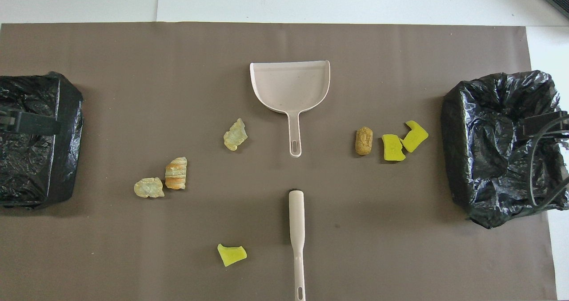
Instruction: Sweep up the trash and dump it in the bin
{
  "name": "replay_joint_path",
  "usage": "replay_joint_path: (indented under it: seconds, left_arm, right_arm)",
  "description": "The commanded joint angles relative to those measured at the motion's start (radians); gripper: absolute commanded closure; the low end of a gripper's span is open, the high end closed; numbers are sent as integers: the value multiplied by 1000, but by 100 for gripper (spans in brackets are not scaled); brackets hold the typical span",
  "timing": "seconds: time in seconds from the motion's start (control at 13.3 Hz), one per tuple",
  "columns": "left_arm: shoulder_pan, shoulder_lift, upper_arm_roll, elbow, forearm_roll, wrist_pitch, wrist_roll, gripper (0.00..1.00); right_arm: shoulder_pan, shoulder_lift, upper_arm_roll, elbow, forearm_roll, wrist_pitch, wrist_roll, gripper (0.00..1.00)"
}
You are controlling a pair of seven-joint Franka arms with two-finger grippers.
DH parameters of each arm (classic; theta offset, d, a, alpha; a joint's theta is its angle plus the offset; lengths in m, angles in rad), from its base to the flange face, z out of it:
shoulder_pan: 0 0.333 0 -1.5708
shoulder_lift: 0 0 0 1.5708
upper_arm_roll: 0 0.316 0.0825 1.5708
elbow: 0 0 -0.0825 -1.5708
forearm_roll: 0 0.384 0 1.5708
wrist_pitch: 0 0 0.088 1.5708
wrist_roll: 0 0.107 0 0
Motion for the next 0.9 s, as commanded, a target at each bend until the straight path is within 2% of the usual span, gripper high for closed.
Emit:
replay_joint_path:
  seconds: [0.0,0.68,0.83]
  left_arm:
    - [-30,-19,10,-10,-7,-11,-8,0]
    - [-56,-14,6,-2,-15,-2,-3,0]
    - [-91,-20,-9,-8,-15,-7,-8,0]
  right_arm:
    - [-8,-26,4,-34,-7,26,-8,0]
    - [-11,-24,3,-33,-10,26,-8,0]
    - [-11,-24,3,-33,-10,15,-7,0]
